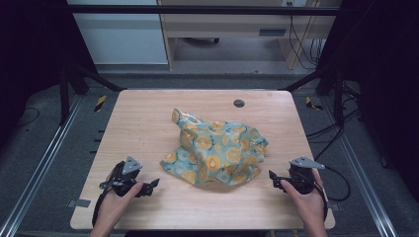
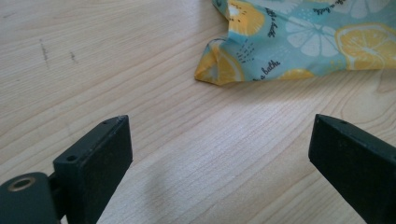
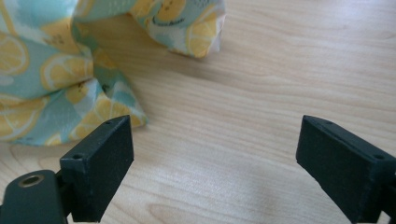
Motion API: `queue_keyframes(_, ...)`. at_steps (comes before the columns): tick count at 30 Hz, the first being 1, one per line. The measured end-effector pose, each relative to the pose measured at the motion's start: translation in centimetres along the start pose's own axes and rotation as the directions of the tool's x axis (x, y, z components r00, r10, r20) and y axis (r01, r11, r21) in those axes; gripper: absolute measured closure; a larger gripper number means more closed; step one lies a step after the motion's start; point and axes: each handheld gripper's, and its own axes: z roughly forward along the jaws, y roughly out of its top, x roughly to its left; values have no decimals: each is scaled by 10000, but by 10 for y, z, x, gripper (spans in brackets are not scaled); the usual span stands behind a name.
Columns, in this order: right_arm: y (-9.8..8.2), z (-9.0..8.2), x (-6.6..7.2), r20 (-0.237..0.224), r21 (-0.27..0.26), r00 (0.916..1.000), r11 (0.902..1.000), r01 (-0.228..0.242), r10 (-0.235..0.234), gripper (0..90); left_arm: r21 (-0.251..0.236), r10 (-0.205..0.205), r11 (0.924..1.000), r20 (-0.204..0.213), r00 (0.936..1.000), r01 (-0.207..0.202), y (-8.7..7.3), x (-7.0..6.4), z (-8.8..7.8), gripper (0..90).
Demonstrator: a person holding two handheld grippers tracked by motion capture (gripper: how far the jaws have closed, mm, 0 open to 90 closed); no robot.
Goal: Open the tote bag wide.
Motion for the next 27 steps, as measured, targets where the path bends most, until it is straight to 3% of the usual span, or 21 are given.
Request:
queue_keyframes(7, 16, 0, 3, -207, -41, 9998, 10000, 62, -63, 114, 93, 111, 9999, -5, 9999, -111, -3, -4, -4, 58)
queue_keyframes(9, 35, -8, 6, -100, -266, 9991, 9988, 410, -413, 157, 72, 132, 9999, -30, 9999, -132, -3, -4, -5, 59)
queue_keyframes(13, 69, -18, 8, -381, -457, 9951, 9949, 894, -911, 186, 124, 191, 9997, -55, 9998, -191, -2, -5, -3, 60)
queue_keyframes(16, 94, -25, 7, -693, -693, 9919, 9924, 1021, -1068, 219, 255, 430, 9988, -189, 9989, -426, -1, -8, -2, 60)
queue_keyframes(17, 94, -25, 7, -693, -693, 9919, 9924, 1021, -1068, 219, 255, 430, 9988, -189, 9989, -426, -1, -8, -2, 60)
queue_keyframes(18, 109, -26, 8, -1030, -738, 9885, 9919, 1033, -1106, 220, 289, 474, 9985, -215, 9986, -467, -1, -9, -2, 60)
queue_keyframes(19, 109, -26, 8, -1030, -738, 9885, 9919, 1033, -1106, 220, 312, 516, 9982, -239, 9984, -509, -1, -10, -2, 60)
queue_keyframes(20, 123, -24, 10, -1114, -793, 9851, 9892, 1229, -1313, 223, 338, 568, 9979, -258, 9981, -559, -1, -10, -2, 60)
queue_keyframes(21, 123, -24, 10, -1114, -793, 9851, 9892, 1229, -1313, 223, 338, 568, 9979, -258, 9981, -559, -1, -10, -2, 60)
queue_keyframes(22, 138, -19, 13, -1186, -796, 9817, 9869, 1404, -1492, 228, 288, 568, 9980, -288, 9980, -560, -1, -10, -3, 60)
queue_keyframes(24, 148, -13, 16, -1338, -801, 9779, 9853, 1509, -1607, 245, 318, 559, 9980, -299, 9980, -550, -1, -10, -3, 60)
queue_keyframes(26, 153, -8, 17, -1503, -795, 9751, 9851, 1522, -1628, 249, 313, 555, 9980, -312, 9980, -545, -2, -10, -3, 60)
queue_keyframes(27, 163, 4, 20, -1860, -705, 9735, 9900, 1218, -1330, 270, 322, 558, 9980, -322, 9979, -548, -2, -10, -3, 60)
